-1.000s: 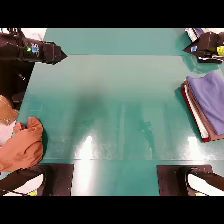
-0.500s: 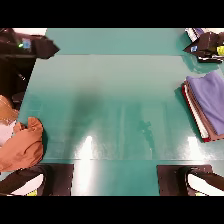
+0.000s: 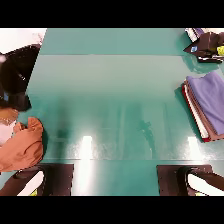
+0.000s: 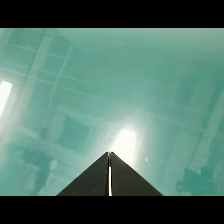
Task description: Fold the shirts.
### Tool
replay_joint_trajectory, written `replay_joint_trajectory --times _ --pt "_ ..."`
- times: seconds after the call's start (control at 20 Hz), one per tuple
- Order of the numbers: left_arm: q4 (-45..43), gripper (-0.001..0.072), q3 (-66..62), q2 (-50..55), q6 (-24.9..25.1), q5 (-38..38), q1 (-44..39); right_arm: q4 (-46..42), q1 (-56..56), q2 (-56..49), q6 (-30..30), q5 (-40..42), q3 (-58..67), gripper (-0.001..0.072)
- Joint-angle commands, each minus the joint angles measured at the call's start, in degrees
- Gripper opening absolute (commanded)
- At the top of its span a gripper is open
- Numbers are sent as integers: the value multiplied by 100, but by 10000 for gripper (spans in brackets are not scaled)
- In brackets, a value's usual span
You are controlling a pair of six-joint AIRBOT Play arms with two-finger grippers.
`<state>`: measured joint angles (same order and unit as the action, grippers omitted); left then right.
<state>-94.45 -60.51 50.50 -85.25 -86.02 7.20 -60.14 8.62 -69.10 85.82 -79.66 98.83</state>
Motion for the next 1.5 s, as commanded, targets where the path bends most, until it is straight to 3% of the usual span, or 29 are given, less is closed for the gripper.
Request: replay_joint_trajectory --times 0.0,0.15,0.2,0.25,0.35,0.4,0.6,0.9,1.05,1.25,1.45 --pt "-356 655 1425 -98 -120 127 376 2 -2 0 2 -4 0 16" --pt "-529 654 2129 -98 -334 529 415 2 -2 0 0 -4 0 17" --pt "-531 562 2247 -98 -345 584 415 0 0 0 0 -4 0 17" --pt "-529 344 2308 -98 -350 584 415 0 -2 0 0 0 0 17" --pt "-525 61 2312 -98 -433 555 415 0 -2 0 0 -2 0 17" --pt "-527 26 2299 -98 -437 557 415 0 -2 0 0 -2 0 17" --pt "-433 25 1318 -249 -494 444 413 22 -2 35 2 109 17 17" --pt "332 24 -2144 -651 -540 396 -22 15 -2 651 2 1215 17 17" --pt "769 23 -3230 -645 -651 887 -741 7 -2 986 2 1508 17 17" --pt "975 21 -3574 -391 -649 1803 -1956 4 -114 1325 2 1668 17 17" --pt "1005 22 -3574 820 -625 1414 -3355 13 -634 1620 4 1639 17 17"
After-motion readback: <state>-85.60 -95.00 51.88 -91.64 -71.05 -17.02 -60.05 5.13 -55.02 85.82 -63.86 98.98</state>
